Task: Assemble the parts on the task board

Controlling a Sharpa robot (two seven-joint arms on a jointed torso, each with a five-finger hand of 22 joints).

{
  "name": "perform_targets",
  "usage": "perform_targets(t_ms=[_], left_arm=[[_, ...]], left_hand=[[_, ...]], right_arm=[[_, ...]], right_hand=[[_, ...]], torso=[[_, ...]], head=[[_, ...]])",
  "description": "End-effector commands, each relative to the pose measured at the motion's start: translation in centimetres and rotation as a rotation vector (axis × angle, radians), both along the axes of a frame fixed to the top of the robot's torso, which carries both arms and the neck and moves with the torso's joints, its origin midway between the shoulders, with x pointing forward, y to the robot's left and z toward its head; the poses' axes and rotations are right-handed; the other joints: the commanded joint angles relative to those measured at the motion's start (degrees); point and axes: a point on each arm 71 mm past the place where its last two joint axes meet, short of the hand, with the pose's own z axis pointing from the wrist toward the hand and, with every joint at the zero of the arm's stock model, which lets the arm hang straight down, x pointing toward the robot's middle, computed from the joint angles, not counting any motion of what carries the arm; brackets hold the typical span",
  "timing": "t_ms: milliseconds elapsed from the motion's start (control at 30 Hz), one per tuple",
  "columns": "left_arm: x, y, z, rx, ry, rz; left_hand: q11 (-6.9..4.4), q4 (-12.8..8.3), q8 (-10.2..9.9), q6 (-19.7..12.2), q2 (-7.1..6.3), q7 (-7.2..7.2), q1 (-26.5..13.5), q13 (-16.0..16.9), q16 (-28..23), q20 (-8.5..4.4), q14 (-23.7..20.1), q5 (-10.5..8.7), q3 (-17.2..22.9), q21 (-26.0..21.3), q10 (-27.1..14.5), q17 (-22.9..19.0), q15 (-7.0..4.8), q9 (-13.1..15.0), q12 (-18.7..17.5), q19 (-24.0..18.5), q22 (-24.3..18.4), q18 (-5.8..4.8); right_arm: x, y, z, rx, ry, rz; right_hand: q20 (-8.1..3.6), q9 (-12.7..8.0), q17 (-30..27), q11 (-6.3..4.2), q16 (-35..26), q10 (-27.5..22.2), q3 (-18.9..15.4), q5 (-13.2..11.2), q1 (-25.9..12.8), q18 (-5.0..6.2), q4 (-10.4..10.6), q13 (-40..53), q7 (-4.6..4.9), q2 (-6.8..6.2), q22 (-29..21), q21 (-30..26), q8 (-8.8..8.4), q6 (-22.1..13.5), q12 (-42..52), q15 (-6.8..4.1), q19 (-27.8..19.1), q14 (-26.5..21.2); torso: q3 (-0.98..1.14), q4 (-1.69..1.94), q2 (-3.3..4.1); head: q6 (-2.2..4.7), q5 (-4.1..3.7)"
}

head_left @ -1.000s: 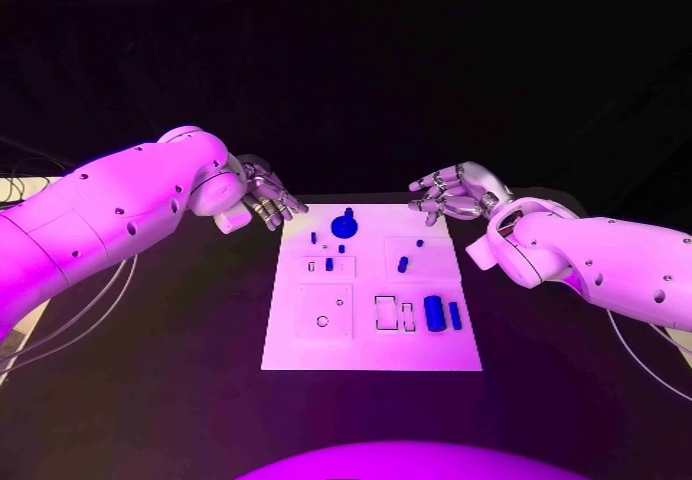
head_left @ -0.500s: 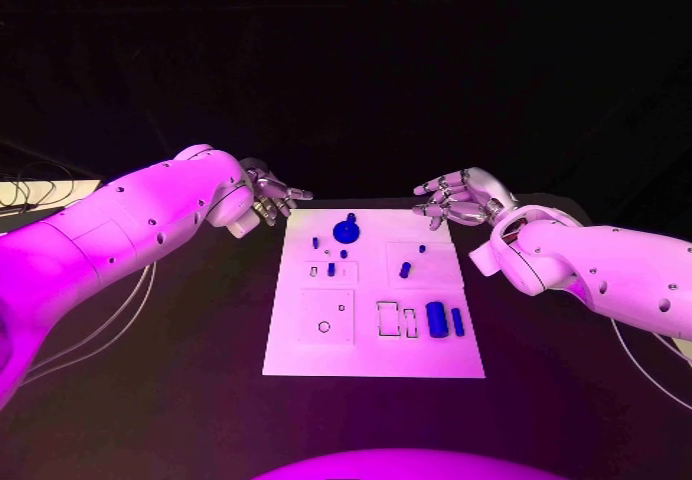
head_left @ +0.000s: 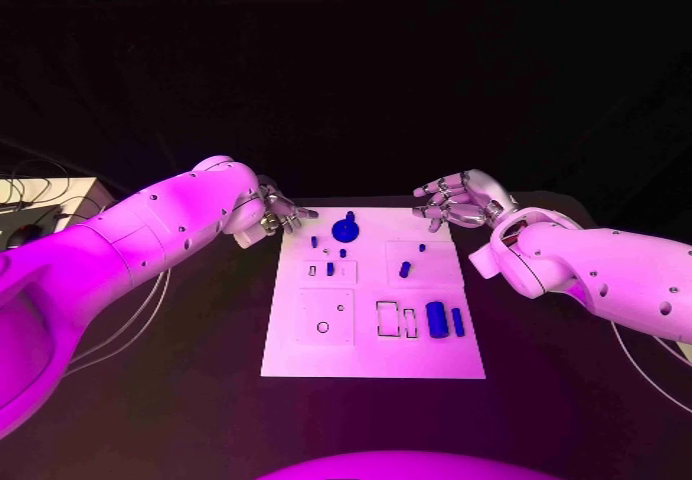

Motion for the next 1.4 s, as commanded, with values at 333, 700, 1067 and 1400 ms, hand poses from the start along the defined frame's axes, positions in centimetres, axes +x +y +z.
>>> perform_targets(t_ms=[333,700,1067,1400], left_arm=[[-0.5,-1.1,-0.6,0.06,0.093,-0.099],[-0.7,-1.8,-1.1,0.071,0.129,-0.126],[-0.6,-1.8,-1.3,0.065,0.129,-0.107],[-0.6,-2.0,-1.8,0.045,0.133,-0.101]], left_hand=[[-0.46,-1.6,-1.7,0.2,-0.96,-0.4,-2.4,4.8,0.1,-0.36,1.5,-0.18,3.9,2.6,-1.7,5.5,-0.2,9.5,3.6,0.8,2.5,-0.27],[-0.61,-3.4,-2.3,0.6,-1.51,-0.61,-3.4,5.1,0.0,-0.56,1.7,-0.22,8.7,2.8,-1.5,7.1,-0.31,12.7,3.4,0.8,2.9,-0.52],[-0.65,-4.1,-2.7,0.4,-1.56,-0.67,-4.5,5.3,-0.2,-0.56,1.8,-0.19,10.4,2.7,-1.5,7.6,-0.35,15.1,3.4,0.9,3.0,-0.53],[-0.67,-6.3,-3.0,0.3,-0.97,-0.57,-3.7,5.3,-0.5,-0.54,1.6,-0.24,13.1,2.5,-1.7,7.5,-0.36,15.8,3.4,0.7,3.0,-0.54]], right_arm=[[0.0,0.3,0.1,0.004,-0.01,0.01],[0.0,0.4,0.2,0.004,-0.01,0.012],[0.0,0.5,0.2,0.004,-0.01,0.014],[-0.1,0.6,0.2,0.004,-0.01,0.018]], right_hand=[[0.01,-0.1,-0.1,-0.29,-0.1,-0.2,0.0,0.4,0.1,-0.7,-0.4,-0.1,0.24,0.16,0.2,0.4,-0.26,0.2,-0.2,-0.05,-0.4,-0.1],[0.01,-0.1,-0.1,-0.31,-0.1,-0.1,0.0,0.5,0.0,-0.69,-0.4,-0.1,0.23,0.2,0.4,0.4,-0.29,0.2,-0.2,-0.06,-0.4,-0.1],[0.01,-0.1,-0.1,-0.31,-0.1,-0.1,0.0,0.5,0.0,-0.69,-0.4,-0.1,0.23,0.2,0.4,0.4,-0.29,0.2,-0.2,-0.06,-0.4,-0.1],[0.01,-0.1,-0.1,-0.32,-0.2,-0.1,0.1,0.6,0.0,-0.68,-0.5,-0.1,0.22,0.21,0.5,0.5,-0.3,0.3,-0.3,-0.07,-0.5,-0.1]], torso=[[-0.05,-0.05,0.19],[-0.11,-0.08,0.25],[-0.1,-0.12,0.27],[-0.12,-0.08,0.23]], head=[[-0.07,0.03],[-0.16,0.04],[-0.31,-0.13],[-0.7,-0.39]])
